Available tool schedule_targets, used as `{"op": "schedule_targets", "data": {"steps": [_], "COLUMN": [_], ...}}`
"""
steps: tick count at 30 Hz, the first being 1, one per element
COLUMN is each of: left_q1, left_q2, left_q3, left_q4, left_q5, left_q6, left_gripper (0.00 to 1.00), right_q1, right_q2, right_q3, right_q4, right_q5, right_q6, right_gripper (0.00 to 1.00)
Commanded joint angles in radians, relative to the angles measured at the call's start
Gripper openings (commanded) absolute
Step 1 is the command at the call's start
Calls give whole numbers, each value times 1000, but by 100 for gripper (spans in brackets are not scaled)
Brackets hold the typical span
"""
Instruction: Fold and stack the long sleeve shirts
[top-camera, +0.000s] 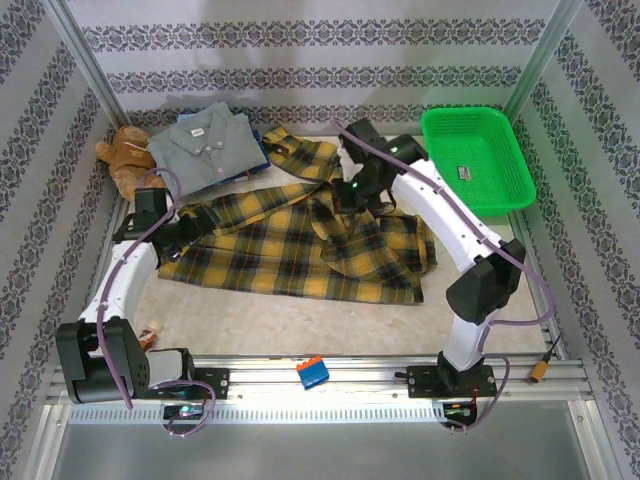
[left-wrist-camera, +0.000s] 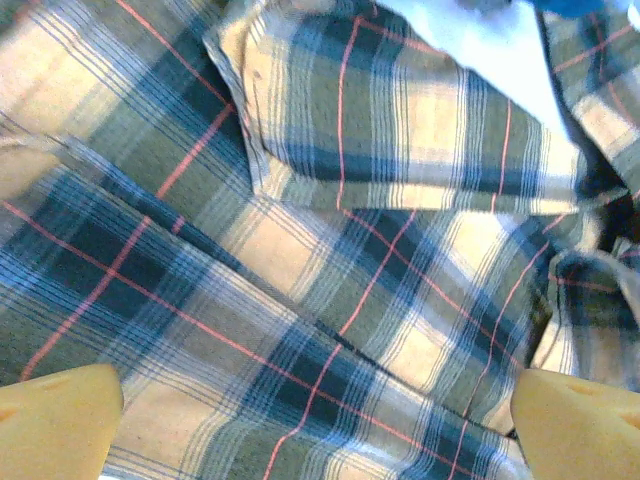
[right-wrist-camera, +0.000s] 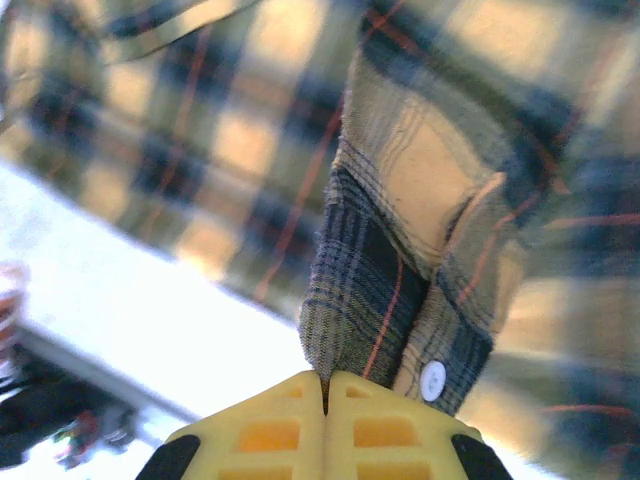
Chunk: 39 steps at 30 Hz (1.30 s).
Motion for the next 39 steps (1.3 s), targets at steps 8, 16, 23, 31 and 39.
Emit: {"op": "schedule_targets", "data": {"steps": [8,16,23,31,39], "left_q1": [68,137,172,176,173], "left_q2": [-3,-77,-135,-137,-142], "left_q3": [39,-7,-35,-59,-101], "left_q4": [-4,-44,-106,-134,-156], "left_q5": [46,59,39,9,-10], "left_q6": [40,22,38,30,13], "left_gripper": [100,100,100,100,100], "right_q1": [207,284,311,345,296], "right_q2": [231,594,713,861,849], "right_q3": [132,538,626,744,799], "right_q4": [364,354,409,495,480], "right_q5": [-372,-412,-370,-351,-338], "right_q6": [489,639,758,899,854], "right_gripper": [0,0,0,9,64]}}
